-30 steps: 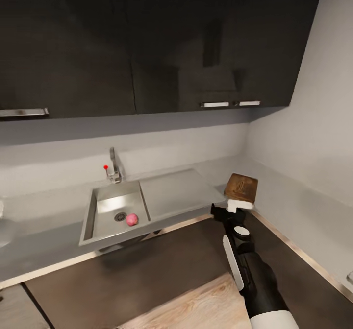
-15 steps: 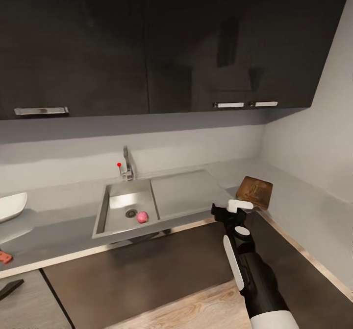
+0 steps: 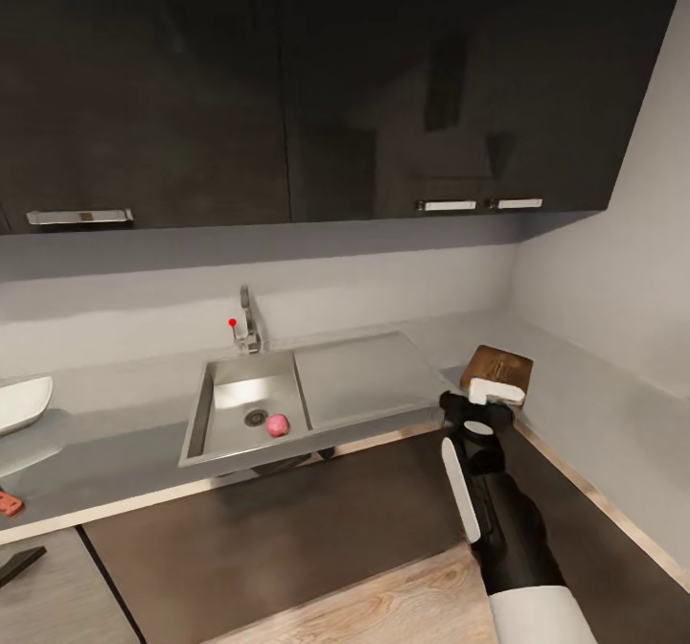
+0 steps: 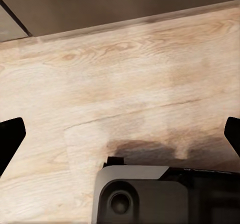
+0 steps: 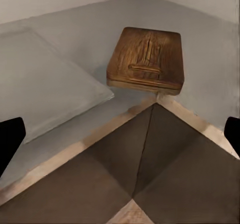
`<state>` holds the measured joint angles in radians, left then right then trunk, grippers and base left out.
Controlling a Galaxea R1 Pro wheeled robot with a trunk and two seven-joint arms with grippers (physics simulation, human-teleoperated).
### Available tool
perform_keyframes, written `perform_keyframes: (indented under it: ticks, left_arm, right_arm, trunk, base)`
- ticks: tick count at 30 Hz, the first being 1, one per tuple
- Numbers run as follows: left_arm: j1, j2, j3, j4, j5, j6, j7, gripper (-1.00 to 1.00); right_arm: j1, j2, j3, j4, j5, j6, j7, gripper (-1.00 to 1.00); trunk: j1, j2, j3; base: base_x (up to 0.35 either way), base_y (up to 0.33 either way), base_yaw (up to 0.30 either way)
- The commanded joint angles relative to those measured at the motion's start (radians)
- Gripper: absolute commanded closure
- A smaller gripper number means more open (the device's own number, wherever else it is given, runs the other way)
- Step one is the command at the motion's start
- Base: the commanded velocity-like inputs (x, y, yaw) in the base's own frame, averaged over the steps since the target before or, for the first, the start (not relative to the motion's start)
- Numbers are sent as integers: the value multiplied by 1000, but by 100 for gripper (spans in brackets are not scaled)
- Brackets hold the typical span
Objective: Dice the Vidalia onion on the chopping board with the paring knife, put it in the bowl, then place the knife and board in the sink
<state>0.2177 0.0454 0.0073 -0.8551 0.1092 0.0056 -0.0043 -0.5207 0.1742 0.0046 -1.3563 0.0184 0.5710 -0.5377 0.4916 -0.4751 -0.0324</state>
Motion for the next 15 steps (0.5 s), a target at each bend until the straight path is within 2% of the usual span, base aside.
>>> perform_keyframes:
  ticks: [1, 4, 5, 6, 8, 10, 11, 12, 13, 15]
  left_arm:
    - [0, 0, 0, -1, 10, 1, 0, -100]
    - [0, 1, 0, 0, 10, 1, 0, -100]
    - [0, 1, -1, 0, 10, 1, 0, -100]
    - [0, 1, -1, 1, 10, 1, -1, -100]
    - [0, 1, -1, 1, 10, 1, -1, -100]
    - [0, 1, -1, 1, 10, 1, -1, -100]
    - [0, 1, -1, 1, 10, 1, -1, -100]
    - [0, 1, -1, 1, 10, 1, -1, -100]
    - [0, 1, -1, 1, 10, 1, -2, -100]
    - [0, 1, -1, 1, 10, 1, -2, -100]
  right_arm:
    - [-32, 0, 0, -5, 1, 31, -19, -100]
    - [-95, 0, 1, -4, 0, 81, -35, -100]
    - [-159, 0, 0, 15, 1, 129, -42, -100]
    - [-177, 0, 0, 25, 1, 140, -43, -100]
    - [-238, 0, 0, 78, 1, 164, -45, -100]
    - [-337, 0, -2, 195, 1, 177, -46, -100]
    - [-364, 0, -5, 229, 0, 178, -46, -100]
    - [-417, 0, -18, 297, -5, 179, -46, -100]
    - [-467, -13, -43, 362, -16, 177, -46, -100]
    - [-544, -42, -135, 467, -61, 164, -47, -100]
  trunk:
    - [1, -2, -2]
    - [1, -2, -2]
    - [1, -2, -2]
    - [1, -2, -2]
    - [1, -2, -2]
    - [1, -2, -2]
    - [1, -2, -2]
    - [1, -2, -2]
    - [1, -2, -2]
    - [1, -2, -2]
  base:
    - [0, 0, 0]
    - [0, 0, 0]
    - [0, 0, 0]
    - [0, 0, 0]
    - [0, 0, 0]
    - [0, 0, 0]
    - [0, 0, 0]
    - [0, 0, 0]
    - [0, 0, 0]
    - [0, 0, 0]
